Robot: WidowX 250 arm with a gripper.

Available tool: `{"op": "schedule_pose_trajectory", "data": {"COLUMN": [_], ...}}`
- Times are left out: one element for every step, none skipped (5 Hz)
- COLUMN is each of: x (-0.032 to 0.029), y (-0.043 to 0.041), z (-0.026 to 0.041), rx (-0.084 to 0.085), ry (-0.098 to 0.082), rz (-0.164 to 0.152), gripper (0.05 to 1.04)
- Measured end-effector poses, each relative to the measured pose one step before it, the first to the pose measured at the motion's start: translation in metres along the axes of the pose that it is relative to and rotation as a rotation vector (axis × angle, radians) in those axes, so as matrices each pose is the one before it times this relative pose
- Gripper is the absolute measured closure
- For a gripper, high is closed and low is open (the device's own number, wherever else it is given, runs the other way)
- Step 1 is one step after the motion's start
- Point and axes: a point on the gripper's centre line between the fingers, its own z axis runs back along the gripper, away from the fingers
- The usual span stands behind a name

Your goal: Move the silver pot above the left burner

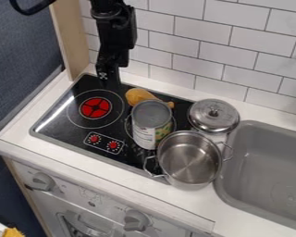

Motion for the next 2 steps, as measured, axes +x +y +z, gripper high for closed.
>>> {"op": "schedule_pose_trajectory", "data": {"x": [-0.00051, 0.00108], "y": [-0.00458, -0.00797], "z": [-0.01153, 0.00196], "rx": [-0.0368, -0.0049], "ry": [0.0010, -0.0060], "rz": [0.0038, -0.0030], "gripper": [0.083, 0.083]}}
